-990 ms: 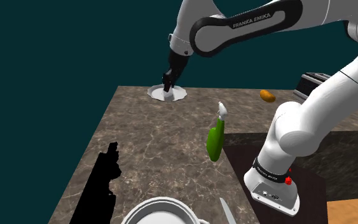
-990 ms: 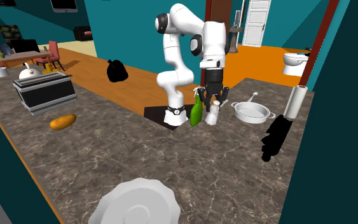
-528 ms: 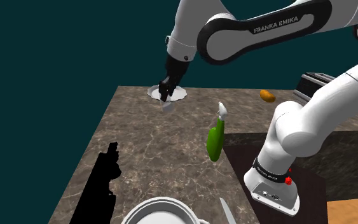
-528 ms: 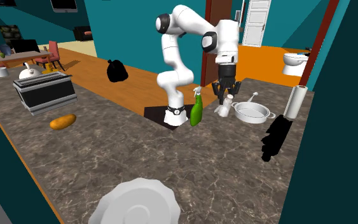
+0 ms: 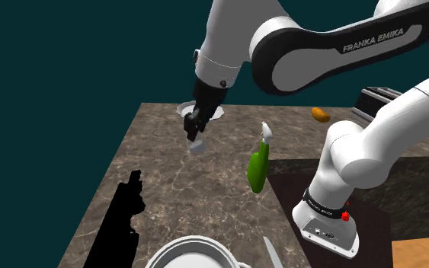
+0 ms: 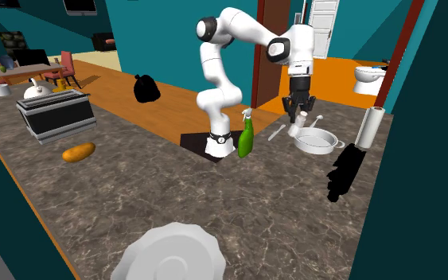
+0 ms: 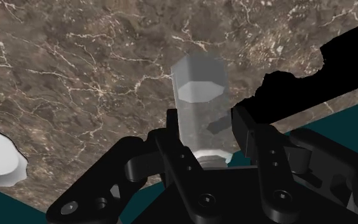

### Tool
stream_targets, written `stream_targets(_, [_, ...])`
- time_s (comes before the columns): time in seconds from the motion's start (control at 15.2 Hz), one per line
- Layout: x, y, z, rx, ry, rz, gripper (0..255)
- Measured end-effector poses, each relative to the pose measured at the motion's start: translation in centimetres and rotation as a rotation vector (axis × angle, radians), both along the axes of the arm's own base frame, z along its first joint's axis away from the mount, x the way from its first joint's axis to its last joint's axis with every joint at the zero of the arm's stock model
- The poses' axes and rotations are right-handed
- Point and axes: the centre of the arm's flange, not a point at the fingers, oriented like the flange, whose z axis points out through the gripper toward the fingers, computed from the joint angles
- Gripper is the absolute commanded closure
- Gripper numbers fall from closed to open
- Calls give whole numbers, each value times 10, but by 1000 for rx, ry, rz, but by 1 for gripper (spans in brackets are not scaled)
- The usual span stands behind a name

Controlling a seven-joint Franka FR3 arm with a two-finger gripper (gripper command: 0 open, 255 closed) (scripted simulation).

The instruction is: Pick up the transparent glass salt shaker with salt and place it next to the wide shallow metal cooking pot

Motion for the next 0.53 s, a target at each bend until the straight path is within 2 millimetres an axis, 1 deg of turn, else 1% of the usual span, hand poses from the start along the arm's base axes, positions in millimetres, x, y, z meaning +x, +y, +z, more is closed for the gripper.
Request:
stream_targets(0.13, [-17,20,1,0,0,0,255])
stream_targets(0.33, [-35,51,0,0,0,0,255])
stream_targets(0.53, [-63,84,-1,-1,0,0,255])
